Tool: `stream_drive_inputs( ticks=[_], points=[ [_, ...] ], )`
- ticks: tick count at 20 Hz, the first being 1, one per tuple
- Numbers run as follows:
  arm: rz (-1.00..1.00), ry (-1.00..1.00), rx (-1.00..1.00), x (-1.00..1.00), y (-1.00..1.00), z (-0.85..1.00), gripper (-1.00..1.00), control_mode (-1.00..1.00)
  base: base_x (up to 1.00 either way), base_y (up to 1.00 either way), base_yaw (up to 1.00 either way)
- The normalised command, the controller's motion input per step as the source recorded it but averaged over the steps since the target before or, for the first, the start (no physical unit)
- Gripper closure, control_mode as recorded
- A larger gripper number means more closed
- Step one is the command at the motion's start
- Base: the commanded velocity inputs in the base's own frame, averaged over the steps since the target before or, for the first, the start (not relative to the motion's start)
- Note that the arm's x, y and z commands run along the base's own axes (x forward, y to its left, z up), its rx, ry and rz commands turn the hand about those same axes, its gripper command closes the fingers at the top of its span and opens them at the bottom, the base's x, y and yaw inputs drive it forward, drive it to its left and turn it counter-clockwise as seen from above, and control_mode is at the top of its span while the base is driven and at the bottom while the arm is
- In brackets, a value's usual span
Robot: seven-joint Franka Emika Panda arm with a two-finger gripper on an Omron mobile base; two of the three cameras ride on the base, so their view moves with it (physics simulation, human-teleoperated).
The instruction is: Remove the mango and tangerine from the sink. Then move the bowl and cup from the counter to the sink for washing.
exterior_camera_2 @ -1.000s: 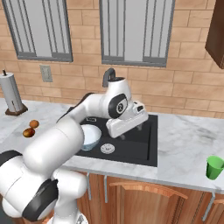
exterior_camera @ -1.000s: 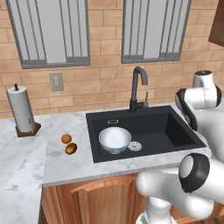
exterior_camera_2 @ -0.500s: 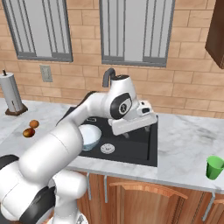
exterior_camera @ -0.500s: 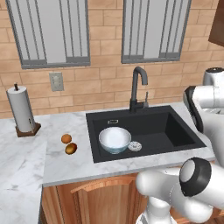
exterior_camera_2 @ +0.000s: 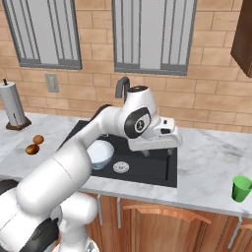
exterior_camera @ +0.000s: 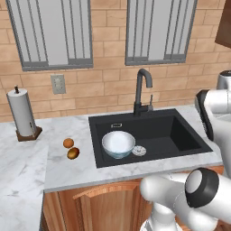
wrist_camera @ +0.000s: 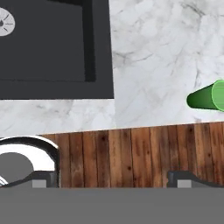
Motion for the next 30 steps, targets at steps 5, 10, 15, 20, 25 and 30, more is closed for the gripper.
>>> stream_drive_inputs(
  ticks=[5, 10, 15, 20, 25, 30],
  points=[
    [-0.20, -0.11, -0.06, -0.05, -0.14, 0.00, -1.00, -1.00, 0.00, 0.00, 0.00],
    [-0.17, -0.06, -0.10, 0.00, -0.17, 0.00, -1.00, -1.00, 0.00, 0.00, 0.00],
    [-0.11, 0.00, -0.03, 0.00, -0.23, 0.00, -1.00, -1.00, 0.00, 0.00, 0.00],
    [-0.05, 0.08, 0.00, 0.00, -0.23, 0.00, -1.00, -1.00, 0.00, 0.00, 0.00],
    [0.00, 0.02, 0.00, -0.01, -0.26, 0.01, -1.00, -1.00, 0.00, 0.00, 0.00],
    [0.00, 0.01, 0.00, 0.00, -0.26, 0.00, -1.00, -1.00, 0.00, 0.00, 0.00]
  ],
)
